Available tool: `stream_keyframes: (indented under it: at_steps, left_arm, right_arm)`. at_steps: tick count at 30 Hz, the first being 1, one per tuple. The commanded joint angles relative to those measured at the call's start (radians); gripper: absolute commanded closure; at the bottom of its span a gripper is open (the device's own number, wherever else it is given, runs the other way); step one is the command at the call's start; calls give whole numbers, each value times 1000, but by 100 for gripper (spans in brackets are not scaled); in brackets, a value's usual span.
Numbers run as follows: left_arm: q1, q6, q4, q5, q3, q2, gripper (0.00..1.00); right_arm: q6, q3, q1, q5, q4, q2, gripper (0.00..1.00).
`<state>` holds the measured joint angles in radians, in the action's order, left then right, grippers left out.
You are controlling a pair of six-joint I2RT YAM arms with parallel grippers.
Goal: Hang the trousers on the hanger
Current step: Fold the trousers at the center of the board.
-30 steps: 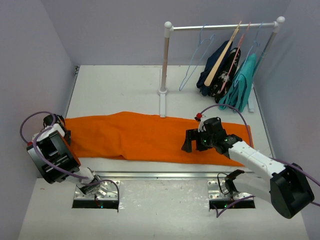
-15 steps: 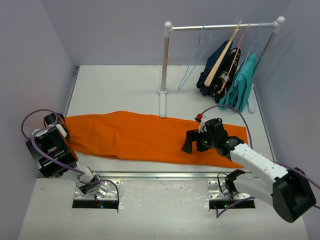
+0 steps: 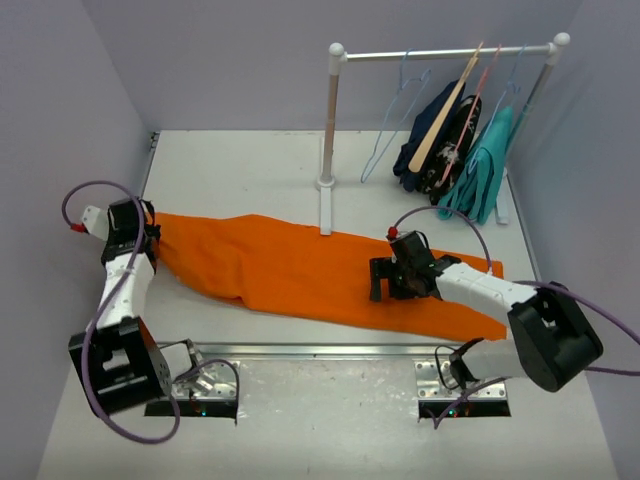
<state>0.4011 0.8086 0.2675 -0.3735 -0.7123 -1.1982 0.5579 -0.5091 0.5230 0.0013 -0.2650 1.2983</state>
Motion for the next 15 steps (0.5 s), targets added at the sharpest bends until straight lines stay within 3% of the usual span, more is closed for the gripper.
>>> stream_keyframes:
  at_steps: [1,7,11,15]
  left_arm:
    - [-44,-118,-35,45,-89,222,100]
    - [-45,-293,-70,176,-306,287,100]
    - [-44,-361,-174,421,-360,278,100]
    - [-45,-374,-246,665,-345,308,100]
  right_arm:
    - [90,-151,75,196,-47,182,1]
    - [282,-374,290,368,-236,482,1]
    - [380,-589,392,380,-345,631,1]
    - [409,-778,463,292,-310,788,1]
